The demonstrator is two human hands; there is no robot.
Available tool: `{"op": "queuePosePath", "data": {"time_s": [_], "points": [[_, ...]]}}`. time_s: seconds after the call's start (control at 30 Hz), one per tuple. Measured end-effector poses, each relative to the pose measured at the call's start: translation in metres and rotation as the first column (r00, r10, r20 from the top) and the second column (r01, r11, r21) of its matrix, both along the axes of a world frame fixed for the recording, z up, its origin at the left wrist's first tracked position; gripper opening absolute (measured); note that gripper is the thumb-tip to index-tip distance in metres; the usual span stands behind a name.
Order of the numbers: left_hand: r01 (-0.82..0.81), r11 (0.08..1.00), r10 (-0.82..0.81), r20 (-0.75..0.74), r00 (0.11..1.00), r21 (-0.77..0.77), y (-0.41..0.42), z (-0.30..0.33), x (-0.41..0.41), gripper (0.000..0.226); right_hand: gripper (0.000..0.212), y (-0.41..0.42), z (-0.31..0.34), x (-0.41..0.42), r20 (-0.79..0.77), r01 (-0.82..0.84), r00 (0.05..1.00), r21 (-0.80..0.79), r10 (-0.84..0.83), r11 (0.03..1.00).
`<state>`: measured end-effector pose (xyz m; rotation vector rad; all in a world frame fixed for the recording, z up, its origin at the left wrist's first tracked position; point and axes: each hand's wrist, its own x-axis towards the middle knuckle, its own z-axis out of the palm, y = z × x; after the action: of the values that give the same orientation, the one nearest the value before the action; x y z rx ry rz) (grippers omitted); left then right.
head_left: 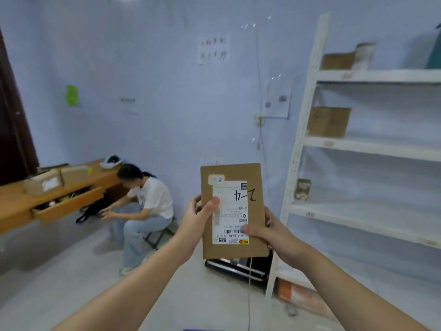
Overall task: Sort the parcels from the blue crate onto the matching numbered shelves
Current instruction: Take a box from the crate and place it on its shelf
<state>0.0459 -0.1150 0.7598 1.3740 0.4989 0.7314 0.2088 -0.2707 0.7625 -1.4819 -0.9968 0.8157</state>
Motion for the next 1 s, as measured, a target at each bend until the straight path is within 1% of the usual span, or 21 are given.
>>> {"op": "queuePosePath", "data": {"time_s": [0.07, 0.17, 0.2, 0.23, 0.27, 0.33, 0.37, 0.4, 0.43, 0.5, 0.53, 0.57, 0.63, 0.7, 0.77, 0.83, 0.87, 0.9, 0.93, 0.97, 1.0], "points": [[0.099, 0.992, -0.094, -0.055, 0.994, 0.082, 0.005, 0.021, -0.003, 0.093, 0.096, -0.020, 0.022, -0.001, 0.051, 0.024, 0.998, 0.017, -0.025, 1.000], [0.141, 0.945, -0.106, -0.132, 0.986, 0.294, 0.022, 0.066, -0.015, 0.101, 0.089, -0.048, 0.048, -0.002, 0.194, 0.030, 0.981, -0.032, -0.023, 0.999], [0.189, 0.907, -0.123, -0.193, 0.973, 0.375, 0.028, 0.085, -0.020, 0.103, 0.091, -0.056, 0.057, -0.003, 0.249, 0.021, 0.969, -0.063, -0.005, 0.998], [0.287, 0.850, -0.171, -0.285, 0.943, 0.442, 0.031, 0.103, -0.024, 0.106, 0.092, -0.062, 0.066, -0.004, 0.297, 0.009, 0.955, -0.099, 0.021, 0.995], [0.413, 0.771, -0.220, -0.405, 0.887, 0.485, 0.032, 0.121, -0.027, 0.108, 0.091, -0.066, 0.074, -0.006, 0.344, -0.011, 0.937, -0.137, 0.058, 0.991], [0.625, 0.620, -0.282, -0.609, 0.742, 0.474, 0.024, 0.148, -0.029, 0.109, 0.088, -0.071, 0.089, -0.014, 0.409, -0.066, 0.900, -0.212, 0.150, 0.975], [0.681, 0.583, -0.307, -0.656, 0.689, 0.443, 0.018, 0.155, -0.027, 0.106, 0.087, -0.072, 0.098, -0.020, 0.421, -0.094, 0.887, -0.242, 0.192, 0.966], [0.704, 0.570, -0.327, -0.670, 0.666, 0.422, 0.012, 0.160, -0.025, 0.102, 0.085, -0.073, 0.104, -0.024, 0.431, -0.114, 0.874, -0.269, 0.225, 0.956], [0.700, 0.577, -0.330, -0.663, 0.672, 0.422, 0.006, 0.162, -0.022, 0.098, 0.084, -0.075, 0.109, -0.027, 0.443, -0.120, 0.863, -0.290, 0.244, 0.950], [0.663, 0.601, -0.329, -0.617, 0.714, 0.446, 0.000, 0.163, -0.021, 0.098, 0.091, -0.081, 0.115, -0.025, 0.474, -0.071, 0.854, -0.300, 0.213, 0.951], [0.631, 0.622, -0.326, -0.580, 0.747, 0.464, 0.000, 0.162, -0.021, 0.101, 0.099, -0.085, 0.118, -0.020, 0.496, -0.008, 0.854, -0.286, 0.155, 0.958], [0.585, 0.654, -0.315, -0.531, 0.787, 0.479, 0.000, 0.160, -0.021, 0.103, 0.110, -0.091, 0.119, -0.014, 0.521, 0.077, 0.851, -0.248, 0.066, 0.966], [0.446, 0.757, -0.279, -0.381, 0.882, 0.478, 0.000, 0.155, -0.019, 0.108, 0.125, -0.103, 0.120, 0.002, 0.511, 0.231, 0.846, -0.091, -0.154, 0.969], [0.278, 0.882, -0.223, -0.181, 0.958, 0.381, -0.004, 0.148, -0.013, 0.112, 0.129, -0.115, 0.119, 0.014, 0.348, 0.340, 0.869, 0.098, -0.353, 0.935], [0.158, 0.964, -0.166, 0.022, 0.986, 0.212, -0.017, 0.138, -0.001, 0.103, 0.143, -0.120, 0.112, 0.019, 0.139, 0.421, 0.884, 0.182, -0.447, 0.889], [0.093, 0.994, -0.100, 0.158, 0.982, 0.048, -0.042, 0.128, 0.016, 0.082, 0.156, -0.118, 0.104, 0.018, -0.037, 0.423, 0.905, 0.187, -0.424, 0.887], [0.094, 0.995, -0.088, 0.205, 0.975, -0.022, -0.060, 0.125, 0.025, 0.079, 0.159, -0.117, 0.100, 0.015, -0.108, 0.402, 0.915, 0.193, -0.388, 0.895], [0.105, 0.991, -0.083, 0.244, 0.966, -0.081, -0.080, 0.121, 0.035, 0.082, 0.160, -0.115, 0.097, 0.012, -0.169, 0.382, 0.920, 0.201, -0.353, 0.902], [0.120, 0.986, -0.083, 0.274, 0.958, -0.120, -0.100, 0.117, 0.045, 0.084, 0.153, -0.114, 0.094, 0.009, -0.213, 0.356, 0.926, 0.223, -0.311, 0.907], [0.132, 0.981, -0.084, 0.299, 0.951, -0.145, -0.122, 0.115, 0.056, 0.082, 0.136, -0.114, 0.092, 0.007, -0.237, 0.334, 0.932, 0.256, -0.276, 0.907], [0.143, 0.976, -0.084, 0.320, 0.944, -0.165, -0.141, 0.113, 0.064, 0.077, 0.114, -0.115, 0.091, 0.006, -0.253, 0.327, 0.933, 0.297, -0.256, 0.897]]}}
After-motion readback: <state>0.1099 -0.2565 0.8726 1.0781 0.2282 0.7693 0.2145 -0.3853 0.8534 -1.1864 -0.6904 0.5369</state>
